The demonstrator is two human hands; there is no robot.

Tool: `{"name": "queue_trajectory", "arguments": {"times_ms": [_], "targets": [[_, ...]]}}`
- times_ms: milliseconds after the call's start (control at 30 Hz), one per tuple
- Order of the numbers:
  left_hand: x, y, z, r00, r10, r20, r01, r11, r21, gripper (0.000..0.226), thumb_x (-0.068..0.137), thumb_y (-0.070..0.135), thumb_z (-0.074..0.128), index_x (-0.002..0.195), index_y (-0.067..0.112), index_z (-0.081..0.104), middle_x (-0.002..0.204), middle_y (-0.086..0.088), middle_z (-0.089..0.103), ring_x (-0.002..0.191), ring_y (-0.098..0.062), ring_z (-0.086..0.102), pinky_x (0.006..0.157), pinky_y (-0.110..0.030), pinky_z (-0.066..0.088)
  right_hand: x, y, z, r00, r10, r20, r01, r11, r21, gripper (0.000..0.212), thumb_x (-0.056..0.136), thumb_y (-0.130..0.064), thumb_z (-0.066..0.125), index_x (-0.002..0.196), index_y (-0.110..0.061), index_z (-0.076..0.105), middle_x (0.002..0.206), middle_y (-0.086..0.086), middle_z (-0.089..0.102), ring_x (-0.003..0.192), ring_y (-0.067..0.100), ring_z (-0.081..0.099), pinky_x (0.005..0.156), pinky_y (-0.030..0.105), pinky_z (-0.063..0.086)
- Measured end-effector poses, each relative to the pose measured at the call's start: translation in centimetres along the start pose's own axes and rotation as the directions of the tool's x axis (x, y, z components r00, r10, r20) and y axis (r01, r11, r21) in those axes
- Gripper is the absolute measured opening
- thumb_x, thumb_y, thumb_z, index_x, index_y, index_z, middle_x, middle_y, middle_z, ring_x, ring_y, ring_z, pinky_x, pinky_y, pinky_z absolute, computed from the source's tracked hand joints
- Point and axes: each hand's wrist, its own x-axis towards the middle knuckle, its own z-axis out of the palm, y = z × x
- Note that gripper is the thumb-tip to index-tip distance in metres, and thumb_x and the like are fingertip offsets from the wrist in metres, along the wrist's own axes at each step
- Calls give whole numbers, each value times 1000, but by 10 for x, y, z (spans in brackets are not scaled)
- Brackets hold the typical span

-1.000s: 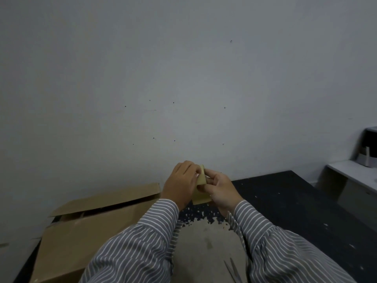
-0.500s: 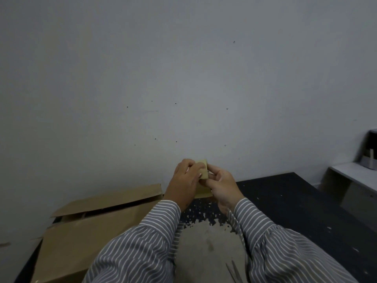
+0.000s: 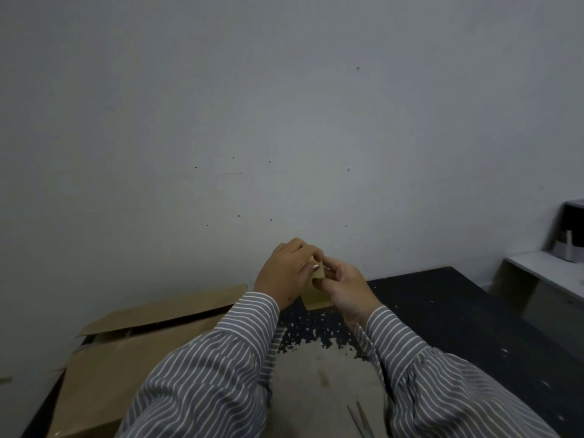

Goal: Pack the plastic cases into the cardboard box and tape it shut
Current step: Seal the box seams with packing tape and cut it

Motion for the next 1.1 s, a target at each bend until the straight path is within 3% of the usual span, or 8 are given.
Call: {"name": "queue_trajectory", "arguments": {"times_ms": [100, 233, 367, 533, 700, 900, 967, 1100], "targets": [[7, 3, -4, 998, -32, 51, 30, 999, 35, 12, 91, 19, 53, 96, 14, 62, 102, -3, 59, 94, -19, 51, 80, -24, 38, -2, 1, 0, 999, 33, 10, -33, 999, -28, 35, 91, -3, 51, 119, -23, 54, 100, -9, 62, 96, 9, 54, 92, 32, 43], [8, 8, -6, 999, 18, 52, -23, 996, 88, 14, 91, 20, 52, 95, 14, 64, 102, -3, 62, 93, -20, 54, 77, -24, 41, -4, 3, 2, 998, 68, -16, -67, 997, 29, 30, 89, -4, 52, 98, -33, 59, 101, -4, 66, 103, 21, 58, 99, 49, 46], [-1, 9, -6, 996, 88, -16, -87, 994, 60, 16, 87, 14, 59, 99, 11, 70, 98, -6, 67, 87, -22, 60, 72, -21, 37, -6, 2, 0, 997, 60, -43, -59, 997, 42, 31, 89, -3, 53, 92, -33, 61, 105, 3, 68, 104, 24, 59, 99, 53, 45], [-8, 12, -8, 997, 61, -56, -62, 998, -10, 19, 81, 18, 62, 93, 10, 75, 85, -6, 69, 75, -22, 62, 64, -22, 45, -9, -2, -1, 998, 49, -43, -47, 997, 53, 33, 88, 1, 51, 91, -30, 61, 95, 1, 68, 93, 19, 61, 99, 50, 47], [-16, 14, -9, 994, 17, -104, -26, 996, -81, 22, 80, 25, 60, 88, 11, 75, 86, -4, 71, 76, -18, 64, 68, -23, 51, -12, -4, 1, 999, 31, -38, -30, 999, 42, 31, 87, 0, 53, 98, -28, 62, 104, 6, 70, 103, 23, 62, 102, 50, 45], [-16, 14, -12, 997, -53, -50, 45, 987, -152, 8, 82, 16, 67, 86, 13, 73, 90, -3, 68, 81, -18, 61, 72, -31, 54, -20, -7, 0, 1000, 23, 5, -23, 999, -25, 31, 89, 0, 51, 104, -26, 61, 101, -3, 66, 91, 3, 56, 88, 32, 45], [-13, 16, -13, 997, -70, -37, 63, 985, -164, 6, 82, 15, 67, 85, 13, 72, 91, -3, 66, 83, -17, 59, 73, -32, 52, -21, -8, 1, 1000, 15, 9, -14, 999, -44, 32, 89, 0, 51, 109, -22, 61, 101, -3, 65, 90, 2, 54, 84, 30, 43], [-11, 20, -12, 999, -34, -40, 31, 997, -66, 10, 86, 14, 62, 88, 9, 70, 93, -6, 64, 84, -15, 51, 73, -24, 39, -23, -8, 2, 1000, 26, -13, -26, 1000, -13, 30, 89, 1, 51, 98, -27, 60, 93, -8, 64, 87, 6, 56, 84, 31, 46]]}}
